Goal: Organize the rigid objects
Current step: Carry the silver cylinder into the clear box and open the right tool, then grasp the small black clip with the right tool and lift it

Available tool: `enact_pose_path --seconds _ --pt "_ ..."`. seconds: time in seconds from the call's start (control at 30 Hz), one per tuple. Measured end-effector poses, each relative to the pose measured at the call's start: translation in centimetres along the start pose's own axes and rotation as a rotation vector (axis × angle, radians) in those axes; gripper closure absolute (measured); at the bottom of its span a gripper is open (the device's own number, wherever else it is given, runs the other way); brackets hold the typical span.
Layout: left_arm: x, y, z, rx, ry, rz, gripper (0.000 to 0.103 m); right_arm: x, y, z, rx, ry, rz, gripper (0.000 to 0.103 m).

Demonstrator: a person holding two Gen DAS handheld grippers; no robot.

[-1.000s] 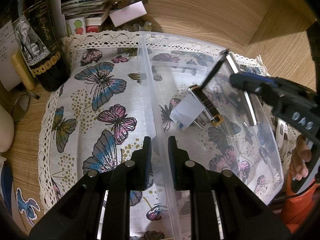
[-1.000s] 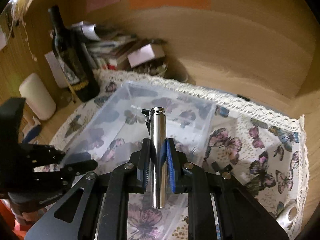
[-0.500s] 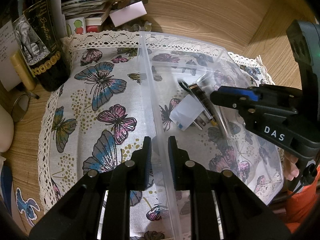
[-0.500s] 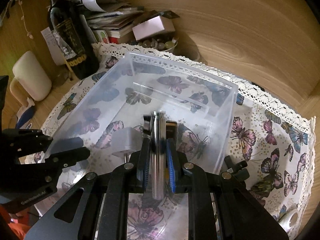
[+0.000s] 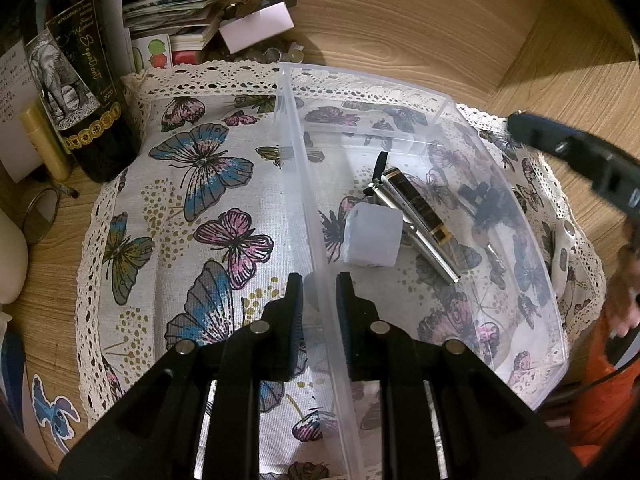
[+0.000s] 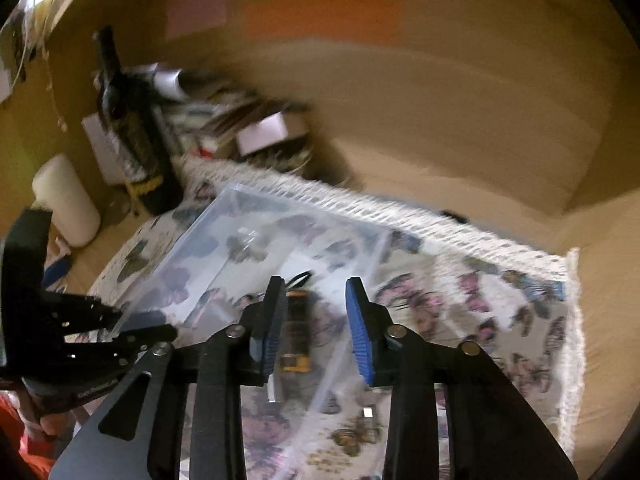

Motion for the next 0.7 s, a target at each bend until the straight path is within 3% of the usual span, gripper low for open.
enact_pose_path --seconds 0.13,0.27,0.7 --pt "0.0 0.0 0.0 0.0 0.0 0.001 0.086 -3.1 0.3 1.6 -0.032 0.072 -0.052 0.063" --pt "0.0 0.0 0.0 0.0 0.001 0.001 0.086 -5.5 1.5 1.2 -0.001 0.102 -0.109 0.063" --pt "0.0 0.0 0.0 0.001 0.0 0.001 0.086 -6.3 7.8 -5.1 0.208 0.067 -0.145 0.063"
Point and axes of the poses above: each gripper's, at about its wrist camera, not at the fingertips, and z roughly against the way its jaws point, x to its left, y to its underside, the point moved 8 cm from there along -z, roughly the way its jaws point, and after that the axes turned 7 degrees about z, right-handed, at the moved point
